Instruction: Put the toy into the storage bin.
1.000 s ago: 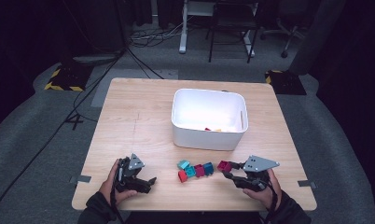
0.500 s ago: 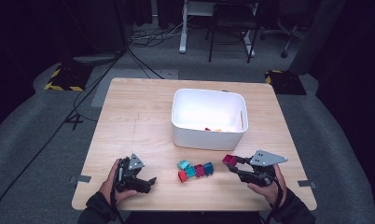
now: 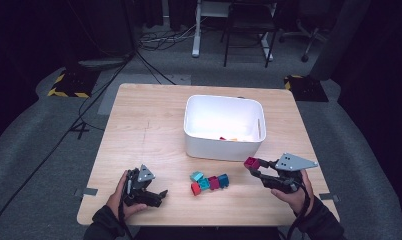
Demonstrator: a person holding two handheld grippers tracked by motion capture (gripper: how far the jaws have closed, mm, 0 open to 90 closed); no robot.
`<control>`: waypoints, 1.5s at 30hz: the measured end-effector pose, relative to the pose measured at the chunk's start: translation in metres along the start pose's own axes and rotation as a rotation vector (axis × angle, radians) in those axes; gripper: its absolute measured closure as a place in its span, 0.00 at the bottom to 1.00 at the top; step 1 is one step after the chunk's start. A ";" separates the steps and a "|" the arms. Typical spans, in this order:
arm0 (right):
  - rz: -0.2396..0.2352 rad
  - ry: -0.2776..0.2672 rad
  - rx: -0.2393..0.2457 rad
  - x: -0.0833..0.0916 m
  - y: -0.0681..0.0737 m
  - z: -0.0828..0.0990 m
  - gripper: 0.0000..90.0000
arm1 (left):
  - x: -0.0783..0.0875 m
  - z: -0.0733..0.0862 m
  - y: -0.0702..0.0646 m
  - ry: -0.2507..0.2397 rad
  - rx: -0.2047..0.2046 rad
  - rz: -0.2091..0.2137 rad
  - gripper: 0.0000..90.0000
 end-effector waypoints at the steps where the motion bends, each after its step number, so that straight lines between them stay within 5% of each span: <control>1: 0.003 -0.003 -0.001 0.001 -0.001 -0.002 0.66 | 0.000 0.000 0.000 0.000 0.000 0.000 0.01; 45: 0.074 -0.108 0.017 0.013 -0.027 -0.079 0.66 | 0.000 0.000 0.000 0.000 0.002 0.001 0.01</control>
Point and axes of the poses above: each handheld gripper's, and its own axes: x roughly backward along the jaws, z roughly out of its underside, y roughly to its left, the point moved 10 cm from there along -x, roughly forward along the jaws, and after that the axes turned 3 degrees about -x, right-handed, at the moved point
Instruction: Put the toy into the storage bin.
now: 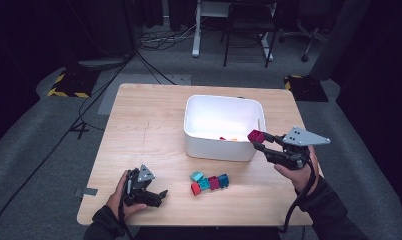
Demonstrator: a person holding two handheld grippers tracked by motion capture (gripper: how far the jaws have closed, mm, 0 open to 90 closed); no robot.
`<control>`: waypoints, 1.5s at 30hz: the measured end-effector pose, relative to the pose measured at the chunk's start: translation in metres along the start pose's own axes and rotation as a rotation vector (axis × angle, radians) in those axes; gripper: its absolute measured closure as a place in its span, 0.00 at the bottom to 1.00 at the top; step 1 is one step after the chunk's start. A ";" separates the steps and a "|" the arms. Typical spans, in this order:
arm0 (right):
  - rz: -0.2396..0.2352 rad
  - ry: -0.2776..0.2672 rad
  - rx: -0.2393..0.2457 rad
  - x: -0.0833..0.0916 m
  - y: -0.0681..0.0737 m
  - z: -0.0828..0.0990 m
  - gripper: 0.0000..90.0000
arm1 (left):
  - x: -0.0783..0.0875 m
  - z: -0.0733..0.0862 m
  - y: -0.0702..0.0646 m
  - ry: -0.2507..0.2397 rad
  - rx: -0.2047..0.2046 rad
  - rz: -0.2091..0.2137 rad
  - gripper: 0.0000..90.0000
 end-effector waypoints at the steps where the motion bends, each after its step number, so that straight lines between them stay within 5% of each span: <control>1: 0.000 -0.001 -0.004 -0.001 0.000 -0.001 0.66 | 0.000 0.000 0.000 0.000 0.000 0.001 0.01; 23: 0.037 0.002 -0.030 -0.028 -0.018 -0.021 0.66 | 0.000 0.000 0.000 0.000 -0.002 -0.001 0.01; 45: 0.029 0.057 -0.089 -0.062 -0.029 -0.018 0.66 | 0.000 0.000 0.000 0.000 -0.001 0.000 0.01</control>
Point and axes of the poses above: each handheld gripper's, and its own axes: x roughly backward along the jaws, z roughly out of its underside, y roughly to its left, the point moved 10 cm from there along -x, roughly forward along the jaws, and after that the axes turned 3 degrees about -x, right-handed, at the moved point
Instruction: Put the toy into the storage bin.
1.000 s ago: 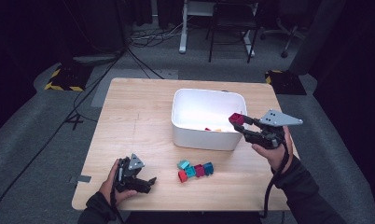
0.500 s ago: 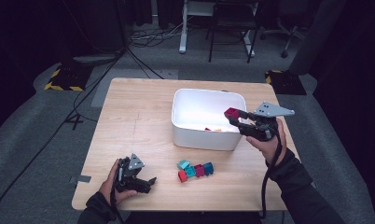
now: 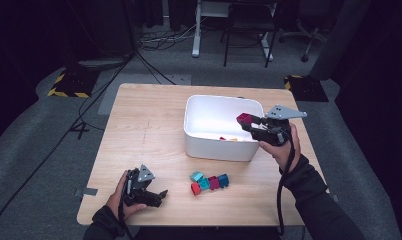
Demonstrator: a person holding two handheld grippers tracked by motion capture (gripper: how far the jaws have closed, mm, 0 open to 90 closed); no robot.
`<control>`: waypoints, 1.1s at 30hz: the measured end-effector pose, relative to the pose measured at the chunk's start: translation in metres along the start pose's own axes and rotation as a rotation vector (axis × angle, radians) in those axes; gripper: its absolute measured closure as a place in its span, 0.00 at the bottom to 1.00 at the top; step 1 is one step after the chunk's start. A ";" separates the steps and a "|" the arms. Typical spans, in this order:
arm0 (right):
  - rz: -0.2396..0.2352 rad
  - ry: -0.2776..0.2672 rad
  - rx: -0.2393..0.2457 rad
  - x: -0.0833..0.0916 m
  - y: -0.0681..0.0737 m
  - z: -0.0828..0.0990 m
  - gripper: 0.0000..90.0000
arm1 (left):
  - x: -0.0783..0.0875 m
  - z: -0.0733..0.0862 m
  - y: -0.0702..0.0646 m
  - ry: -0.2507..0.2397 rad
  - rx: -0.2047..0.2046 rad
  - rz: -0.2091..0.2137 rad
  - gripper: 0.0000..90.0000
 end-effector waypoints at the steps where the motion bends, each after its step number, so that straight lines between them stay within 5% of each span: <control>1: 0.003 0.003 0.002 -0.001 -0.001 0.001 0.65 | 0.000 0.000 0.000 0.000 0.001 0.000 0.01; 14: 0.015 0.027 -0.012 -0.010 -0.010 0.008 0.65 | 0.000 0.000 0.000 0.000 0.001 0.000 0.01; 33: -0.008 0.012 0.001 0.000 -0.002 0.007 0.62 | 0.000 0.000 0.000 0.000 0.000 -0.001 0.01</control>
Point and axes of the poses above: each handheld gripper's, and its own axes: x roughly backward along the jaws, z roughly out of its underside, y roughly to its left, the point moved 10 cm from there along -x, roughly forward along the jaws, and after that the axes turned 3 degrees about -x, right-handed, at the moved point
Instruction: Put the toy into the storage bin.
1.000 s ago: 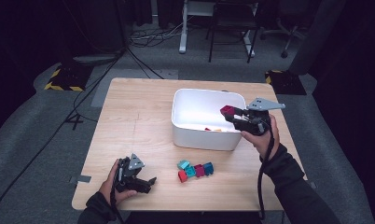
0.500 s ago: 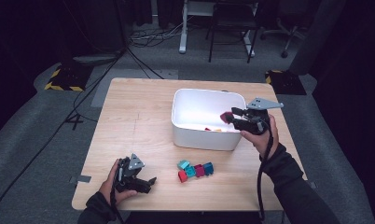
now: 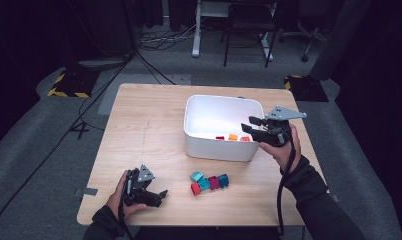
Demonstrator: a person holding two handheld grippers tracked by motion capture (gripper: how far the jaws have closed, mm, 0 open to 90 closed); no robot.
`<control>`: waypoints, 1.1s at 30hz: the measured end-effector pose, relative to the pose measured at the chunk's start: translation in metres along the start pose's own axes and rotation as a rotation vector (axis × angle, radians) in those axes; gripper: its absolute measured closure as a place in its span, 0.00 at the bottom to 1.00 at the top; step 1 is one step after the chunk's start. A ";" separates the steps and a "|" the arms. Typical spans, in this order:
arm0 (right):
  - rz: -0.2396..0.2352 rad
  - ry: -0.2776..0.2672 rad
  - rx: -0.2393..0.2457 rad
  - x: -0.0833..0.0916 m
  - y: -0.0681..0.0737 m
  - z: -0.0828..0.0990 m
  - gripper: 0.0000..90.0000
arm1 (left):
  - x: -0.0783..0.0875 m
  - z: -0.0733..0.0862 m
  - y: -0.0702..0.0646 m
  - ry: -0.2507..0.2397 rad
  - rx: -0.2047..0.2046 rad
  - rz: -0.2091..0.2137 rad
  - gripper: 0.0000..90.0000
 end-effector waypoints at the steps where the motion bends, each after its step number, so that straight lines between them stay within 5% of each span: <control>1: 0.001 0.006 0.009 0.002 0.000 0.001 0.62 | 0.000 0.000 0.000 0.000 0.000 0.000 0.01; 19: -0.052 -0.053 0.109 0.040 0.043 0.012 0.53 | 0.000 0.000 0.000 0.000 0.000 0.000 0.01; 28: -0.134 -0.009 0.146 0.038 0.071 0.045 0.51 | 0.000 0.000 0.000 0.000 0.000 0.000 0.01; 33: -0.178 0.066 0.183 0.027 0.082 0.075 0.48 | 0.000 0.000 0.000 0.000 0.000 -0.001 0.01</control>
Point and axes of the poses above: each handheld gripper's, and its own axes: x roughly backward along the jaws, z roughly out of its underside, y roughly to its left, the point moved 10 cm from there along -x, roughly forward along the jaws, and after that the axes turned 3 degrees about -x, right-handed, at the moved point
